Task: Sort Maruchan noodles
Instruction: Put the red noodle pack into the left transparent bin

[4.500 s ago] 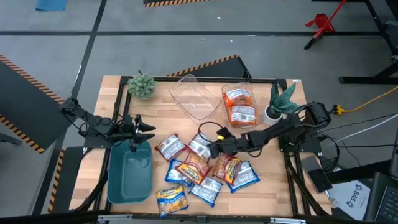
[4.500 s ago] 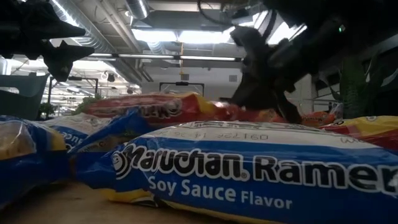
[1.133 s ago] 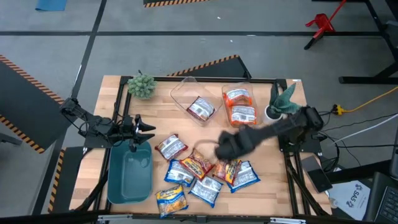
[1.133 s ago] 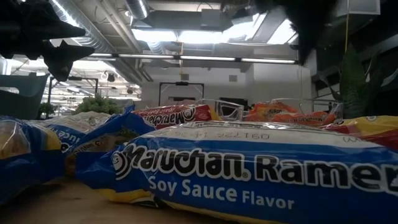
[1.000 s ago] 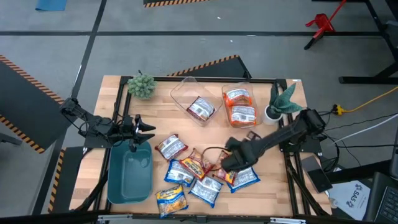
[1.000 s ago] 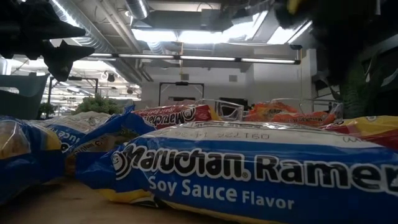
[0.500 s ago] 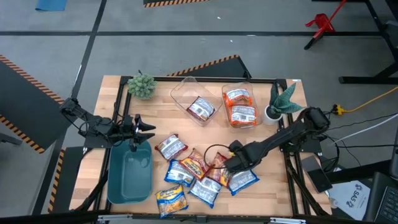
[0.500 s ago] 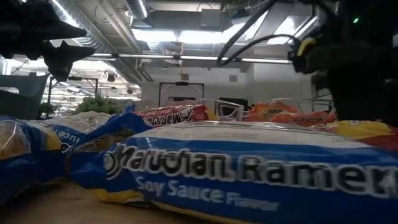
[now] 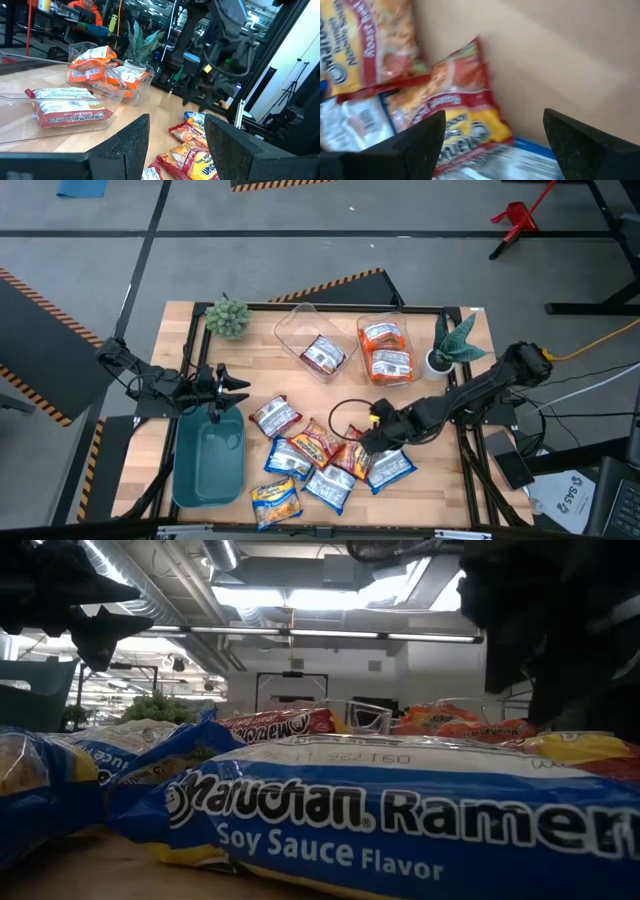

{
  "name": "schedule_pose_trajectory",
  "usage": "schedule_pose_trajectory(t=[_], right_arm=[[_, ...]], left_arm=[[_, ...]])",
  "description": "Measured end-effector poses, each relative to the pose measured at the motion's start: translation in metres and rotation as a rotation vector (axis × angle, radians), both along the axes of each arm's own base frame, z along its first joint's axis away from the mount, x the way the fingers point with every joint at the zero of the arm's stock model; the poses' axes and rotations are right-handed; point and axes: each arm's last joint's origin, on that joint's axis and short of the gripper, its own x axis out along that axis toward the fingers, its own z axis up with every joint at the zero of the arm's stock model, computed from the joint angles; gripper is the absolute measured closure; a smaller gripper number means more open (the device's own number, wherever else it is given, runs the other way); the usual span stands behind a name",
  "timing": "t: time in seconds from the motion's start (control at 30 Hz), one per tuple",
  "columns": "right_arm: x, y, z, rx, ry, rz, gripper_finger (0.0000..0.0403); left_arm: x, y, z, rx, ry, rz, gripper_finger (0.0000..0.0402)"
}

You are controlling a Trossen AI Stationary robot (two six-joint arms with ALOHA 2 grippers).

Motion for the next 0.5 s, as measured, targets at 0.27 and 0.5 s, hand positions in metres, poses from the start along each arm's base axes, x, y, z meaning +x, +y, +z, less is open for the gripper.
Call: schedule_pose_trajectory(t=[0.27,0.5], right_arm=[[-0.017,-0.008,-0.043,0.085,-0.061,-0.083,0.0084],[-0.009,-0.002,-0.045,0.184,-0.186,0.007,0.0084]], left_arm=[[0.0,0.0,0.0,-0.019,-0.003,-0.001,0.0217],[0.0,0.0,0.0,-0.019,-0.002,0.008,0.0217]])
